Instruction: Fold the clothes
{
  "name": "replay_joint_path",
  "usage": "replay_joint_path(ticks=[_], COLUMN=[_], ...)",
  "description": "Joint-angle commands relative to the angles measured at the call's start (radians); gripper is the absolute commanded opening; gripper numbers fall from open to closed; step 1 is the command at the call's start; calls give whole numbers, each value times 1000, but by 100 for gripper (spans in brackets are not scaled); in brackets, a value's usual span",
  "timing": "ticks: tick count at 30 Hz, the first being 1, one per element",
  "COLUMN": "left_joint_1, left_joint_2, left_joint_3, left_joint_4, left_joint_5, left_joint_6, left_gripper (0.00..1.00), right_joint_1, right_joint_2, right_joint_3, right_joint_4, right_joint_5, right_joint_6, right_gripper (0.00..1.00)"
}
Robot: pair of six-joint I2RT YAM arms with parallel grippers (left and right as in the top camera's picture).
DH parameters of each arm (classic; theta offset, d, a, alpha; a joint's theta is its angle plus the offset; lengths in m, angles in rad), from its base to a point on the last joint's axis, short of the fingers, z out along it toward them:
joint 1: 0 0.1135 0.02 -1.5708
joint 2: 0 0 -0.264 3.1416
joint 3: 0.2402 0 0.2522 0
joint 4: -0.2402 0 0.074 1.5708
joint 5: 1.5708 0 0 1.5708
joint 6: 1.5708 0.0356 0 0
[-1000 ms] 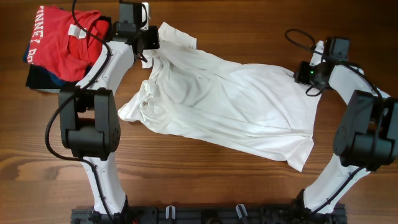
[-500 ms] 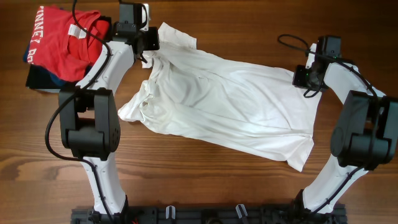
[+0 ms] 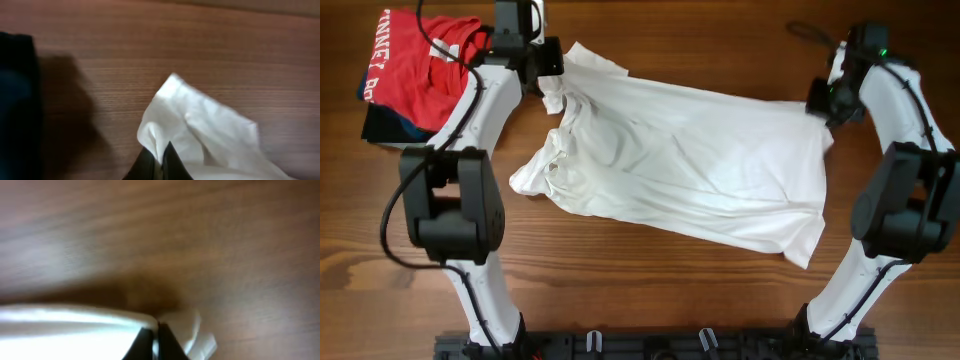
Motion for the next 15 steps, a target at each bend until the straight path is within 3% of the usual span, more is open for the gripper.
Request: replay_joint_path(ticks=[1, 8, 15], left_joint_1=[10, 10, 10], left_joint_2=[-142, -230, -230], left_joint_3=[3, 3, 3], left_joint_4=[-58, -301, -490], left_joint_5=[0, 1, 1], left_joint_6=[5, 5, 5], left_gripper=[4, 4, 4], right_joint_1=[-5, -1, -1], right_joint_2=[-32, -119, -293], right_joint_3=[89, 80, -67], right_joint_4=[-156, -404, -426], right_joint_5=[-94, -151, -146], right_joint_6=[14, 51, 119], right_gripper=[4, 4, 4])
